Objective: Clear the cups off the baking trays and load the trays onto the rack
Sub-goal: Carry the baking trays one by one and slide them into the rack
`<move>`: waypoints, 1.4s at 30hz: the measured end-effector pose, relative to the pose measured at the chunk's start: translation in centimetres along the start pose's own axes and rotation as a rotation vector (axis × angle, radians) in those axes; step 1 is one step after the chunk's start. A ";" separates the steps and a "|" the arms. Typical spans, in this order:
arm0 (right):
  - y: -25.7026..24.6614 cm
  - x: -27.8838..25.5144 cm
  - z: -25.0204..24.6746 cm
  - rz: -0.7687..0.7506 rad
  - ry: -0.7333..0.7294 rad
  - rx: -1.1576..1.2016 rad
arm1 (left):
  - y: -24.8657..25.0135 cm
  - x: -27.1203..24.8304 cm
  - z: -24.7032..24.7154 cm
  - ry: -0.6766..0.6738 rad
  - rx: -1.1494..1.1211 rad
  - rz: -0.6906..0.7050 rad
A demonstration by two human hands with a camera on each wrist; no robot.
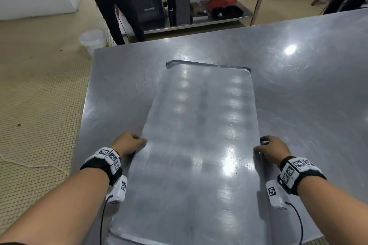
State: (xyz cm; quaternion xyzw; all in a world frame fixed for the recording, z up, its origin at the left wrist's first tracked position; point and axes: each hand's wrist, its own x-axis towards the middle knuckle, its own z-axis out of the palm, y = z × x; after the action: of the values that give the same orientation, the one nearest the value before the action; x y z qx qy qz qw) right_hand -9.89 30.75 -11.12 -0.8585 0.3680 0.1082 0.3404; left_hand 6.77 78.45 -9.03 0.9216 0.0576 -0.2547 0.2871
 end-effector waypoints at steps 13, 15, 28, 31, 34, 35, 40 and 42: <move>2.4 -6.3 0.8 -0.022 0.028 -0.068 | -4.9 -5.9 2.9 -0.034 -0.077 -0.022; 2.8 -5.9 0.0 -0.028 0.017 -0.083 | -3.9 -6.8 3.9 -0.027 -0.073 -0.030; 8.5 0.4 -6.7 -0.233 -0.101 -0.064 | 2.3 -12.9 14.0 0.058 -0.147 -0.035; 11.2 -0.8 -7.0 -0.362 -0.094 -0.175 | 3.3 -15.4 16.9 0.090 -0.216 0.000; 13.6 -3.4 -6.6 -0.546 -0.095 -0.282 | 5.1 -19.4 20.2 0.142 -0.022 0.038; 14.5 -4.4 -6.2 -0.601 -0.111 -0.309 | 5.7 -20.8 21.3 0.155 0.049 0.078; 17.6 -10.5 -5.3 -0.752 -0.126 -0.358 | 8.4 -28.9 26.8 0.110 0.243 0.294; 18.8 -12.4 -5.1 -0.800 -0.150 -0.389 | 9.3 -31.5 28.4 0.040 0.333 0.329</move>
State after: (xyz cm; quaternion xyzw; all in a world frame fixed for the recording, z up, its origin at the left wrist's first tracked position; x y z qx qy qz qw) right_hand -32.21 24.94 -11.37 -0.9710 -0.0458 0.0972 0.2134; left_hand -30.52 56.17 -8.57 0.9581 -0.1308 -0.1921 0.1674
